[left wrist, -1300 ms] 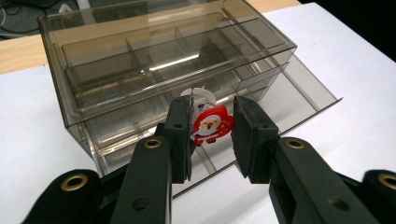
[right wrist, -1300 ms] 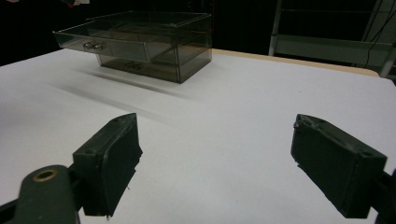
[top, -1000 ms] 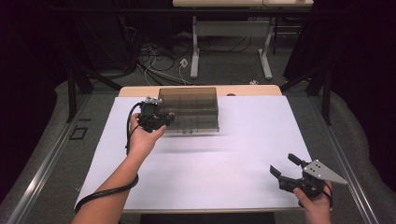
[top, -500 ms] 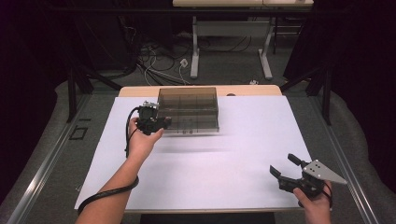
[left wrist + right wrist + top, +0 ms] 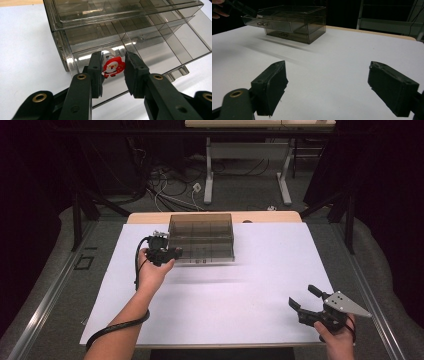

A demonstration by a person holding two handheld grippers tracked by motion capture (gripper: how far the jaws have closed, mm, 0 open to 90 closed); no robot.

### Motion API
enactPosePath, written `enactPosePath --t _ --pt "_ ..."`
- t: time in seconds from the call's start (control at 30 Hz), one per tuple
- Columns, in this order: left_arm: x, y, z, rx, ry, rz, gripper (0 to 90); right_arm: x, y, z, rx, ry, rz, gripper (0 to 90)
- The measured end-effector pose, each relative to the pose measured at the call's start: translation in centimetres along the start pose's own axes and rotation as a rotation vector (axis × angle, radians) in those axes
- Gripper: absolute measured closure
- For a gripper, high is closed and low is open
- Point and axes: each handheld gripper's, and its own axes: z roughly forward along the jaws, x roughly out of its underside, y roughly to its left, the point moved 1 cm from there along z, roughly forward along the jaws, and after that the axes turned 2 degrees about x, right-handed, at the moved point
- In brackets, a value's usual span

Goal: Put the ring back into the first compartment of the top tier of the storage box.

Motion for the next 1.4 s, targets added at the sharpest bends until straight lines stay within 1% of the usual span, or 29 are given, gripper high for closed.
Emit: enactPosePath --t 0.13,0.17,0.37,0.57,0.6,0.63,0.77,0.93,0.97,1.07,1.17,1.4 --pt "-0.1 -0.1 0.0 0.005 0.006 0.004 68.3 0.0 0.0 0.0 -0.002 0.001 -0.003 14.9" --pt "-0.1 -0.1 0.0 -0.002 0.003 0.013 68.3 0.0 0.0 0.0 -0.002 0.000 -0.003 14.9" --pt "-0.2 -0.2 -0.1 0.001 -0.002 0.009 68.1 0.0 0.0 0.0 -0.003 0.000 0.000 14.9" --pt "-0.3 -0.2 -0.2 0.000 -0.008 0.018 66.7 0.0 0.0 0.0 -0.003 0.000 0.001 14.9" --pt "-0.3 -0.2 -0.2 0.006 -0.012 0.013 65.3 0.0 0.0 0.0 -0.003 0.000 0.000 14.9" --pt "-0.4 -0.2 -0.3 0.003 -0.016 0.025 64.1 0.0 0.0 0.0 -0.003 0.000 0.000 14.9" --pt "-0.6 -0.3 -0.6 0.004 -0.035 0.029 59.4 0.0 0.0 0.0 -0.002 0.000 -0.002 14.9" --pt "-0.9 -0.4 -1.0 0.004 -0.062 0.052 53.0 0.0 0.0 0.0 -0.004 0.000 -0.003 14.9" --pt "-0.9 -0.4 -1.1 0.001 -0.064 0.057 52.3 0.0 0.0 0.0 -0.003 0.000 -0.003 14.9" --pt "-1.0 -0.5 -1.3 0.009 -0.074 0.059 49.1 0.0 0.0 0.0 -0.003 0.000 -0.002 14.9" --pt "-1.0 -0.6 -1.4 0.009 -0.082 0.073 47.3 0.0 0.0 0.0 -0.006 0.003 -0.002 14.9" --pt "-1.0 -0.7 -1.7 0.024 -0.093 0.070 43.5 0.0 0.0 0.0 -0.005 0.005 -0.001 14.9"
